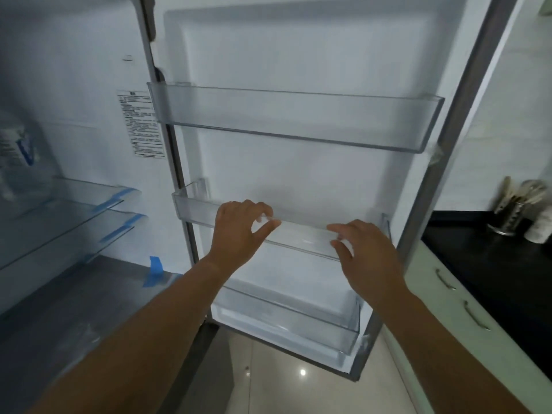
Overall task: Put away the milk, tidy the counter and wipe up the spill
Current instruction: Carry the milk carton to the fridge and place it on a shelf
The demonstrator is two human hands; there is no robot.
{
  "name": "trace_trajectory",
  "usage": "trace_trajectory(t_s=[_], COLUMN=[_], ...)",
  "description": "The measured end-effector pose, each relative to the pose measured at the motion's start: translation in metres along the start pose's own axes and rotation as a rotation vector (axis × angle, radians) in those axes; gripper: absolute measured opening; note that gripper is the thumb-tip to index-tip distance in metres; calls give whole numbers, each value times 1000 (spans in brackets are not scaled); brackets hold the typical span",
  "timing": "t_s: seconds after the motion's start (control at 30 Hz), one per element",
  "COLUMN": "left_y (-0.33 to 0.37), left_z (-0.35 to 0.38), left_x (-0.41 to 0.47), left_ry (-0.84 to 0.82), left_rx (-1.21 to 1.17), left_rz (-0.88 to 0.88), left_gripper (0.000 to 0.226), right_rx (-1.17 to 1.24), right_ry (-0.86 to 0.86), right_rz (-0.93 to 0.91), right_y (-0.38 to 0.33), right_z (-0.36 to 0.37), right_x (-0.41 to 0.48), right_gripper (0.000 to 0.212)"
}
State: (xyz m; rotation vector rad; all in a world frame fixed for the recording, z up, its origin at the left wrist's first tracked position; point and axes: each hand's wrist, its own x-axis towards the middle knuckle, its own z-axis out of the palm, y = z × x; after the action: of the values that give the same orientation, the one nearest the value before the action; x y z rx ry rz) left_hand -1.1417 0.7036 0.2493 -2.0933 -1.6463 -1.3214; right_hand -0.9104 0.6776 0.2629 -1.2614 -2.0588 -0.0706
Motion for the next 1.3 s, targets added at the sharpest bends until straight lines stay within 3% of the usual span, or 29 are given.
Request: trace_trajectory(t_s=[0.2,0.43,0.63,0.8,1.0,1.3], left_y=[-20,-19,21,44,46,34], left_z=[-31,-78,-104,-128,-144,-199], left_x=[-19,-46,-90,-117,-150,-199], left_ry=[-64,-167,-220,-322,-203,-40], left_rx=[-120,-228,-407,-414,-368,-131], left_rz=[71,118,248,316,268,11], left_gripper=[28,47,41,43,39,37], right_rx=[-56,-122,-100,-10,106,181], right_ry=[-34,315,381,481,351,326], right_rz=[51,233,353,428,420,253], right_y=[-52,-107,-143,-155,-165,-202], right_z=[-9,-35,-57,-72,-72,-56], right_x=[-33,-82,-111,-127,-142,-165], right_gripper=[31,24,39,49,72,76])
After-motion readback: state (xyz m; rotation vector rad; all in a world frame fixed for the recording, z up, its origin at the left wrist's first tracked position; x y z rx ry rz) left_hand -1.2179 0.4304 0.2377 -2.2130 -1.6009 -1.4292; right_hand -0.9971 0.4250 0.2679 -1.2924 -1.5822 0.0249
